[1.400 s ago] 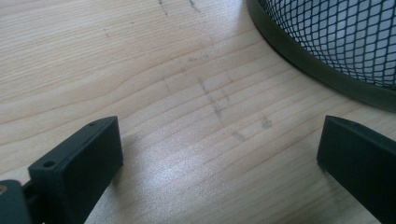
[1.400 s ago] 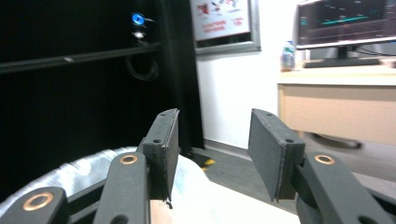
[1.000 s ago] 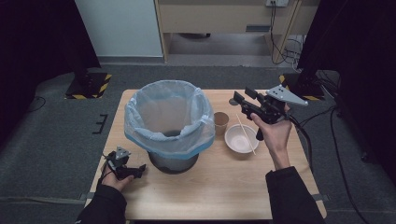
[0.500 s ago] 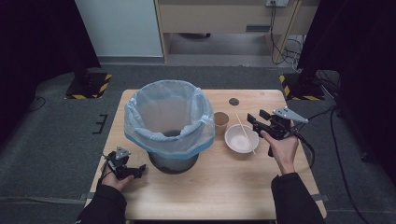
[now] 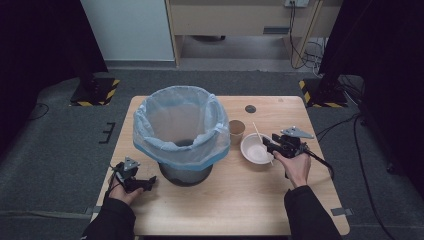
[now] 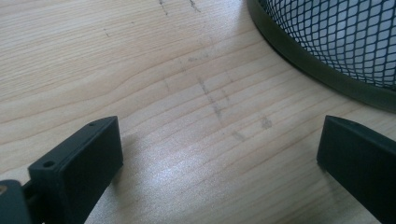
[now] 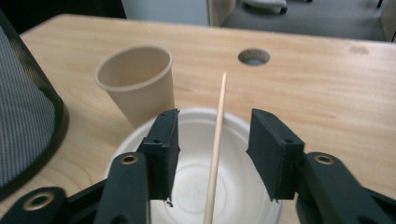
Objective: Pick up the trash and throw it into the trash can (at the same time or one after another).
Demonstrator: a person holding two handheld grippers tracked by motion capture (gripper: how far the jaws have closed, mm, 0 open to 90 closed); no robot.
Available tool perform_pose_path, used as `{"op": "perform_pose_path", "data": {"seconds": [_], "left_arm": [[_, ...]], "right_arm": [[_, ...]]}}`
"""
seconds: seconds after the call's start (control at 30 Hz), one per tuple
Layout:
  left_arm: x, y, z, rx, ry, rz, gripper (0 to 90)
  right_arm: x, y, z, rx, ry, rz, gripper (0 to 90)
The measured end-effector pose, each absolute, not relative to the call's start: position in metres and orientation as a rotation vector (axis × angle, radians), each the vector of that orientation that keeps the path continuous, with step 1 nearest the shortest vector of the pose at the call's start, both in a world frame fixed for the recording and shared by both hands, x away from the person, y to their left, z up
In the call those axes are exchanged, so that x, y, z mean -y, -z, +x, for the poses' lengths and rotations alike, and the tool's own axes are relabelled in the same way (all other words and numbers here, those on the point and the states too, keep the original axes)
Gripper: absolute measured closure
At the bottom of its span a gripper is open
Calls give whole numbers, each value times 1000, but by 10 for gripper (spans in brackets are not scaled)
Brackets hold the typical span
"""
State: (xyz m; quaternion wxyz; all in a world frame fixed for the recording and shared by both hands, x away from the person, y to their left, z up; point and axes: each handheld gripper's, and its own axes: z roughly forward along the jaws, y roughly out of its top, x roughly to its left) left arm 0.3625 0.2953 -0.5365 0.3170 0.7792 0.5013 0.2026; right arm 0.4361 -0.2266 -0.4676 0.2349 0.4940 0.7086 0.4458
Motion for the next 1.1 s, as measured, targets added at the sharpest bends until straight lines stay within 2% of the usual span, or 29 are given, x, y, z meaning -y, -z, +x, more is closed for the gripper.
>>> {"op": "perform_pose_path", "data": {"seconds": [0.2,0.57,0.97,1.1], "left_arm": [[-295,537,362,-1320,-534,2051,0],[-295,536,362,-1320,-533,2051,0],[-295,536,362,-1320,-533,2052,0],[-295,536,362,-1320,-533,2052,0]], "right_arm": [[229,478,436,-1989,-1185,1405,616],[230,493,439,-2076,-1107,1479,685],[227,497,439,-2119,-1071,1531,852],[228,496,439,-2119,-1073,1535,857]]}}
